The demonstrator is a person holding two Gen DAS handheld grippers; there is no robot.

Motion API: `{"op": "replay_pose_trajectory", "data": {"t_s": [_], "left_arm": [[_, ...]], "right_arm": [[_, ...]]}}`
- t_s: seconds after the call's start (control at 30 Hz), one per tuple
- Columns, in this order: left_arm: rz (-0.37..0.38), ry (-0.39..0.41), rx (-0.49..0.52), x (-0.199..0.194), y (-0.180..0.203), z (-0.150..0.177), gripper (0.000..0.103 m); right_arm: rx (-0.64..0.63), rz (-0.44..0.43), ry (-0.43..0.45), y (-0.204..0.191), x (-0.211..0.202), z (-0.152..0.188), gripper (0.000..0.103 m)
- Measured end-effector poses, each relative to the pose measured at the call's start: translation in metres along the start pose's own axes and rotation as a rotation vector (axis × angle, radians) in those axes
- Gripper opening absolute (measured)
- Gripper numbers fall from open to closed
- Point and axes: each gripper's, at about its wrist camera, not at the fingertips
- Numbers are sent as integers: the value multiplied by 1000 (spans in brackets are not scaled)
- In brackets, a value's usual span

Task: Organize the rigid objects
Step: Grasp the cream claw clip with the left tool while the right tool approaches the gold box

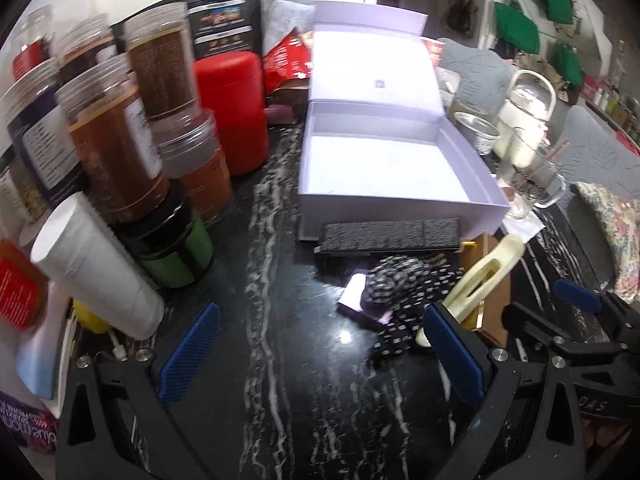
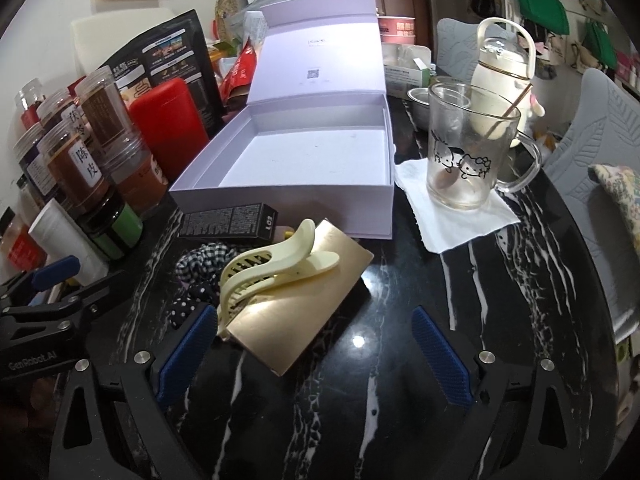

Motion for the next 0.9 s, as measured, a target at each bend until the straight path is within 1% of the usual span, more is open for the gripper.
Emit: {"op": "replay_pose_trajectory", "data": {"t_s": [0.2, 0.27, 0.33, 0.4, 0.47, 0.5, 0.53, 0.57, 0.63, 0.73, 0.8, 0.83, 0.87, 0.9], "left_arm": [[73, -17, 75, 9, 23, -10, 96], [105, -31, 101, 13, 33, -13, 88], [137, -42, 127, 17, 44, -15, 85], [159, -54, 155, 21, 54, -15, 80], [182, -70, 189, 26, 63, -15, 72], [197, -76, 205, 29, 68, -16, 71], [213, -80, 211, 30, 69, -16, 66], [231, -90, 216, 33, 71, -16, 59], [261, -107, 218, 37, 72, -17, 51], [299, -116, 234, 41, 75, -18, 51], [308, -107, 260, 40, 79, -18, 49], [302, -98, 266, 39, 80, -18, 40], [291, -93, 275, 40, 83, -17, 35], [289, -91, 282, 39, 84, -17, 34]], "right_arm": [[-11, 14, -1, 12, 1, 5, 98], [-6, 13, -5, 20, 0, 9, 98], [11, 6, -9, 29, -1, 12, 98], [27, -1, -15, 37, 0, 16, 98], [37, 1, -20, 44, 1, 19, 98], [40, 2, -23, 45, 2, 20, 98], [43, 0, -25, 47, 3, 20, 98], [46, -1, -27, 49, 4, 21, 98], [52, -5, -28, 52, 5, 21, 98], [48, -1, -21, 54, 5, 20, 98], [39, 7, -14, 53, 4, 20, 98], [37, 6, -14, 54, 4, 20, 98], [38, 3, -16, 54, 4, 20, 98], [40, 2, -17, 54, 5, 19, 98]]}}
Point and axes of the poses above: each gripper's, at about its wrist camera, not at the fingertips, and x roughly the way its jaws point, y to its right, z to its underside, and after that the axes turned 9 degrees about -y, right-handed
